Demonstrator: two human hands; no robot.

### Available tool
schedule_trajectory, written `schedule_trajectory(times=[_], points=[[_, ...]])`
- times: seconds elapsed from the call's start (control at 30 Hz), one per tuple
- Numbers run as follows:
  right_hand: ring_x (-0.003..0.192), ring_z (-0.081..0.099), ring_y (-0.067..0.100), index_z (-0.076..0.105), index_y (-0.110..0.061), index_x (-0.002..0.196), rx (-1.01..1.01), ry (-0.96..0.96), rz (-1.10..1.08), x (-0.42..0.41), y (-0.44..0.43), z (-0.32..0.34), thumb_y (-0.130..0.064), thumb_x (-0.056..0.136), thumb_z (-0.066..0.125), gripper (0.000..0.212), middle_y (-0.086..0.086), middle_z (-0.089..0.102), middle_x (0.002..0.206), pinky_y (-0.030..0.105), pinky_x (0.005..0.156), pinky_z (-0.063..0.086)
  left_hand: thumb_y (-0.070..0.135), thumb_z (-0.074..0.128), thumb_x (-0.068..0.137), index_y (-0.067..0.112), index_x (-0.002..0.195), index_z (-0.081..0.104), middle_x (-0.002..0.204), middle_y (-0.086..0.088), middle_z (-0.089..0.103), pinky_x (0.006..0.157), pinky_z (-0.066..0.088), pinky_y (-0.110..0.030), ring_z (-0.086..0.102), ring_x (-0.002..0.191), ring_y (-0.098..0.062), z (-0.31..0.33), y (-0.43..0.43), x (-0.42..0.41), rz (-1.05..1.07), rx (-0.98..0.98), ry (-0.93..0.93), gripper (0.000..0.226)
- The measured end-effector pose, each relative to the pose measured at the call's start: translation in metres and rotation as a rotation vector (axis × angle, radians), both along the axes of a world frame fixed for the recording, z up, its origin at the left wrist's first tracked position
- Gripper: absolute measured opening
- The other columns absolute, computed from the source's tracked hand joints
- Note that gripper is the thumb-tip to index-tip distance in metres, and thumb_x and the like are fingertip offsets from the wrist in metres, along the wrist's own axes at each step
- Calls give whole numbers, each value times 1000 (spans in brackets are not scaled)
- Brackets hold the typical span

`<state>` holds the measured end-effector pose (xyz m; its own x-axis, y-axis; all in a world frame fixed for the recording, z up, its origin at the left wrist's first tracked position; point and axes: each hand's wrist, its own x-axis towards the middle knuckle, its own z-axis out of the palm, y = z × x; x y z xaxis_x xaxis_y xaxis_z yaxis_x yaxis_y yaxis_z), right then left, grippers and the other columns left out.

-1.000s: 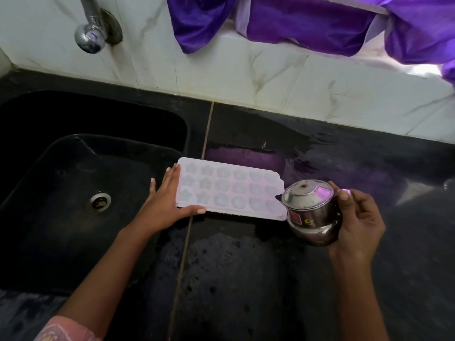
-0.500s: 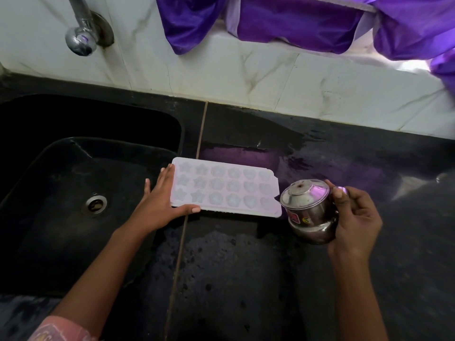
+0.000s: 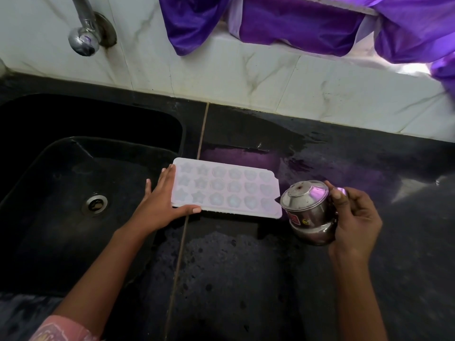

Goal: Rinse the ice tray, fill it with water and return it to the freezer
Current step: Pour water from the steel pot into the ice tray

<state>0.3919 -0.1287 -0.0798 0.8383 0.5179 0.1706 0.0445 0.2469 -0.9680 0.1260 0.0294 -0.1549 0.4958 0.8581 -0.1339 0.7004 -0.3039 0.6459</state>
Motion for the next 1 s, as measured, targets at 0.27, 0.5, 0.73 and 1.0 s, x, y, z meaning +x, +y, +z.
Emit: schedule_trajectory(times=[0.27,0.5,0.73,1.0], points=[[86,68,11,65,-24,68,16,96,-42,4,2,-3,-35,57,74,18,-6,72,76,22,77,53,72,51,57,20,148,-12,158,4,-10,110,-18,-35,-17,131,4,1,0,0,3,4,21,123],[85,69,12,66,-24,66,42,85,16,2,9,2,-36,57,74,17,-4,73,76,24,77,54,72,51,57,20,148,-12,158,4,-9,111,-18,-35,-16,133,3,0,0,0,4,4,7,123],[87,69,13,66,-25,67,31,54,75,-4,12,3,-36,58,74,16,-5,73,78,22,75,54,74,50,55,20,149,-11,158,5,-9,110,-18,-35,-14,142,-6,-1,0,0,8,6,9,124],[82,69,8,60,-15,76,12,57,86,-9,15,6,-34,56,72,30,-7,74,76,19,73,53,72,51,58,20,149,-11,158,5,-9,107,-20,-31,-16,134,2,-2,0,0,-2,13,-7,122]])
